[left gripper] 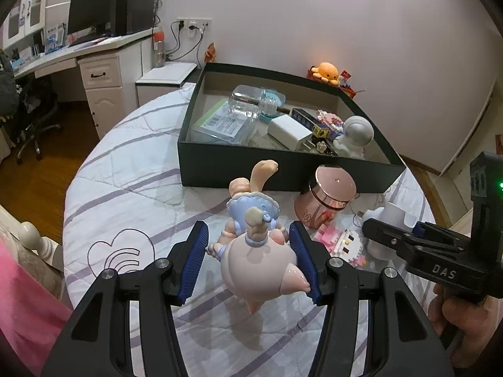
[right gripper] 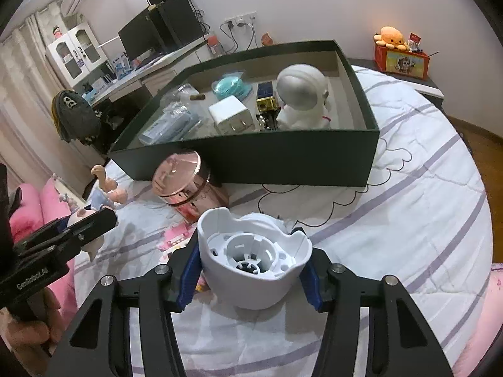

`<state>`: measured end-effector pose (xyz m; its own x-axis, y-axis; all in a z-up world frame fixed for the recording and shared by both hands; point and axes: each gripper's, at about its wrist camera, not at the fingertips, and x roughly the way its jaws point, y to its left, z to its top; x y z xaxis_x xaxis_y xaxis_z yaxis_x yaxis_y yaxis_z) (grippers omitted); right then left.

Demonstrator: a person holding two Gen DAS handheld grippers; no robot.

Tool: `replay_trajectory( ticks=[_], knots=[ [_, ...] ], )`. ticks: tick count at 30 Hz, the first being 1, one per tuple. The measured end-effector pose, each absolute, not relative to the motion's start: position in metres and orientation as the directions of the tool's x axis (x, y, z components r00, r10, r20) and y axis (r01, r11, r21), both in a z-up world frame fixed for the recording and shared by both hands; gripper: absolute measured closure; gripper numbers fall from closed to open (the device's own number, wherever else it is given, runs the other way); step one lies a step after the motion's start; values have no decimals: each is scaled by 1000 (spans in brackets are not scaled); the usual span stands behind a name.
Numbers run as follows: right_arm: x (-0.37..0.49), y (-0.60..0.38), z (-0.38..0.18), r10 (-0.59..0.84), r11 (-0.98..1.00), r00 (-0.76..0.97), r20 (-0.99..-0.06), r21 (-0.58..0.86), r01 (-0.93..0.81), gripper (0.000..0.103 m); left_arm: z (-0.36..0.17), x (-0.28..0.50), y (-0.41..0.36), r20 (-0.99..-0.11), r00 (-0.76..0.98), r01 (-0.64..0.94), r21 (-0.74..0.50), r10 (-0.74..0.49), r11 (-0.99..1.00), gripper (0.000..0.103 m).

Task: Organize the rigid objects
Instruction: 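Carry the plug adapter and pink doll into the tray and release both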

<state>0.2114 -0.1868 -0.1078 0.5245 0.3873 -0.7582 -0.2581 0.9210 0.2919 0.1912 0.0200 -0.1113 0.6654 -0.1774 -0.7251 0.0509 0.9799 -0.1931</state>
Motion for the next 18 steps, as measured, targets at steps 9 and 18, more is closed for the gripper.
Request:
replay_trajectory(
  ticks=[9,18],
  knots=[
    [204,-190,-67,416,909,574,-705,299,-291,48,-84,199,15,-688,702,82,-180,-185,980,48],
    [244,-179,-16,416,906,643,-643,235,-352,48,-47,245,10,-633,749,117,-165,-196,979,48]
  ],
)
